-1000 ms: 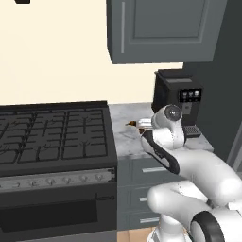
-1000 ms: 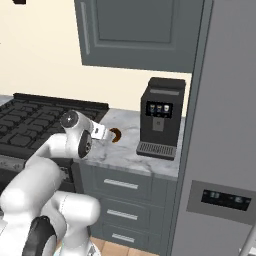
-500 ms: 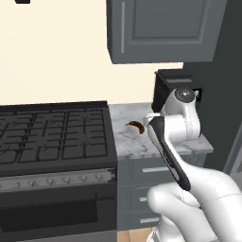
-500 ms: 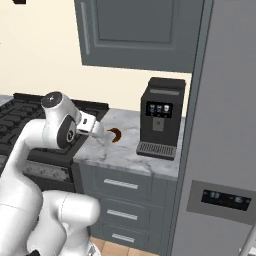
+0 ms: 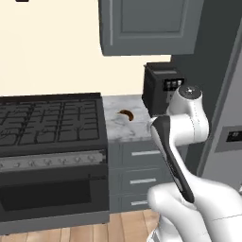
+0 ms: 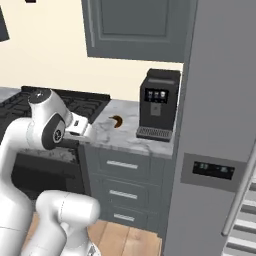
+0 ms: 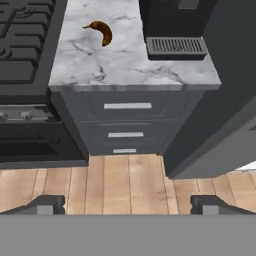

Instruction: Open the fridge, remove the banana, broccoli, and steak, and place them on any counter.

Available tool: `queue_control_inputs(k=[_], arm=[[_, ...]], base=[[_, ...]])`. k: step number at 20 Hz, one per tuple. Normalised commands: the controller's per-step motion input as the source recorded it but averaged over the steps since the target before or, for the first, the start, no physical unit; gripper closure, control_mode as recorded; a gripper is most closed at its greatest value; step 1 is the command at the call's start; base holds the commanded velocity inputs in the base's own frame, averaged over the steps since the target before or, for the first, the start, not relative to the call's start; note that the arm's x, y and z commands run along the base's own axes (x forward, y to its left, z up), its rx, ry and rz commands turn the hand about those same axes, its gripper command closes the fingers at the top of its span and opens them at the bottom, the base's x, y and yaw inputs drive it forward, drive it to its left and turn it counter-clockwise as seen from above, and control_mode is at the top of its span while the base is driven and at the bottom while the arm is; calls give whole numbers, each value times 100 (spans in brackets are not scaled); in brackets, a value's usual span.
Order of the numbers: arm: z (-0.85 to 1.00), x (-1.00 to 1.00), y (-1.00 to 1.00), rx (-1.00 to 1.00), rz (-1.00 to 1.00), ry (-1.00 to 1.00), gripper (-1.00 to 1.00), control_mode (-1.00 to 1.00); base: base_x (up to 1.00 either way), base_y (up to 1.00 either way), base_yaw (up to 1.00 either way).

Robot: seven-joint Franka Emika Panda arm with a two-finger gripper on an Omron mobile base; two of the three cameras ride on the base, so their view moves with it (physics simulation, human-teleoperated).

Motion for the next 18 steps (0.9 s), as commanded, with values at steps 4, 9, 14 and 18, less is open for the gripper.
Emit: queue_control_inputs(k=[4,9,14,18], arm=[[0,0,0,0,0,0,-100,100],[0,0,0,0,0,0,-100,100],[0,0,0,0,0,0,-100,100],[0,0,0,0,0,0,-100,100]], base=[[-48,-100,-6],[5,-100,-10],[28,-100,-22],[47,-100,-31]])
